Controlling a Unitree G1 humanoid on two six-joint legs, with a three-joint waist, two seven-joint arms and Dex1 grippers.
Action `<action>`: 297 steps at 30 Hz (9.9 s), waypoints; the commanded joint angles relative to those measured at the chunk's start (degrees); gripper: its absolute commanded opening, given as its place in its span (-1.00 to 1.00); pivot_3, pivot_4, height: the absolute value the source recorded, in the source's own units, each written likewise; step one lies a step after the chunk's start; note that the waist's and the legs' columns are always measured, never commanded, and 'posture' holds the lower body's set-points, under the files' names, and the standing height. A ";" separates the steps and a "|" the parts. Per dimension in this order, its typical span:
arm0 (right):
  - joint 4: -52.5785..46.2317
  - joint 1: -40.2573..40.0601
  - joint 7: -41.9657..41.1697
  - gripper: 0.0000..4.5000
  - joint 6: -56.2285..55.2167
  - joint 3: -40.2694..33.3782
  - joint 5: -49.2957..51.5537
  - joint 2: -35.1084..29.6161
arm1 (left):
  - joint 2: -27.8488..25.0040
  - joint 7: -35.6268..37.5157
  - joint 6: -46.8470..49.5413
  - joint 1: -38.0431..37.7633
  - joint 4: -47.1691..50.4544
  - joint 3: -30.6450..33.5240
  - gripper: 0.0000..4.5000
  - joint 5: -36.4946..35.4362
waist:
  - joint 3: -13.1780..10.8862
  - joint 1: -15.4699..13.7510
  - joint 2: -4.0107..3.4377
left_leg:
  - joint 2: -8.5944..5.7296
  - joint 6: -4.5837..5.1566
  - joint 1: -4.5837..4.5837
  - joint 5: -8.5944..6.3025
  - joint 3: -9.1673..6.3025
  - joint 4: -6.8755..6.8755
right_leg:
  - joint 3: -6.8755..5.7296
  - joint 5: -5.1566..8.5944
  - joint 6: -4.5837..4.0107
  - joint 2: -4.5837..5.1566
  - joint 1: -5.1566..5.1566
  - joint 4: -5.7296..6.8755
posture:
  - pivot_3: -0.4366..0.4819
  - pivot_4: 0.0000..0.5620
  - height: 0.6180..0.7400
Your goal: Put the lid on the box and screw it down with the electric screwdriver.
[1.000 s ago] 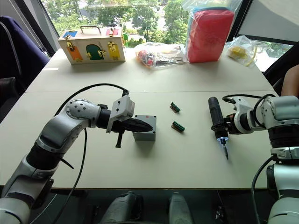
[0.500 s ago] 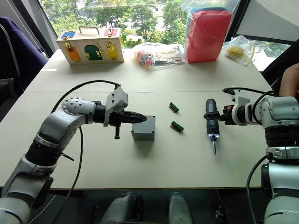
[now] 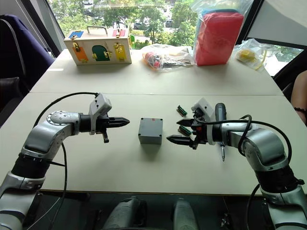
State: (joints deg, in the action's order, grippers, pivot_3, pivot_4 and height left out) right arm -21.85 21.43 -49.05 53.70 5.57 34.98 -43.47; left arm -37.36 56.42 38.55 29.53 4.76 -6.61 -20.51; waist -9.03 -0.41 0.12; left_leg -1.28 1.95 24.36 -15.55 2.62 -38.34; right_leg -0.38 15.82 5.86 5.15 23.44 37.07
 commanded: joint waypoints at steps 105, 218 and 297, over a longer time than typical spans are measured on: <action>60.50 28.80 4.28 0.23 -35.98 -0.71 -28.61 17.40 | 2.82 -1.46 4.56 5.89 4.87 3.22 -1.00 -5.72 | -0.02 1.40 0.08 | -0.01 -0.52 -0.05 0.30 0.04 0.10 | -0.01 0.00 -0.01 -0.15 0.01 0.03 | -0.05 -0.47 1.00; 21.70 16.94 0.51 0.15 -11.45 -4.91 -17.70 13.13 | 2.56 -1.92 8.01 5.69 9.10 2.90 -1.00 -11.27 | -0.03 0.87 0.07 | -0.01 -0.39 -0.04 0.22 0.00 0.11 | 0.00 0.00 -0.01 -0.08 0.02 0.03 | -0.05 -0.47 1.00; 11.60 14.37 20.47 -0.17 -28.89 -10.68 -6.24 33.39 | 10.33 0.99 -4.95 10.54 -10.44 -2.58 -1.00 -1.79 | -0.17 1.20 -0.15 | -0.12 -0.44 0.09 0.27 0.08 0.09 | 0.04 -0.13 0.19 -0.21 0.13 0.13 | -0.05 -0.47 1.00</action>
State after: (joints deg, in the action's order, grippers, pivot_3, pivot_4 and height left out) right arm -8.06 34.45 -28.20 27.80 -5.22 29.08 -10.23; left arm -26.75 57.04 34.89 38.75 -5.92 -8.63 -23.17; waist -9.20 0.80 -0.03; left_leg -1.40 1.51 24.45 -15.28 2.70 -38.25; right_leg -0.34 15.69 6.05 4.92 23.57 37.20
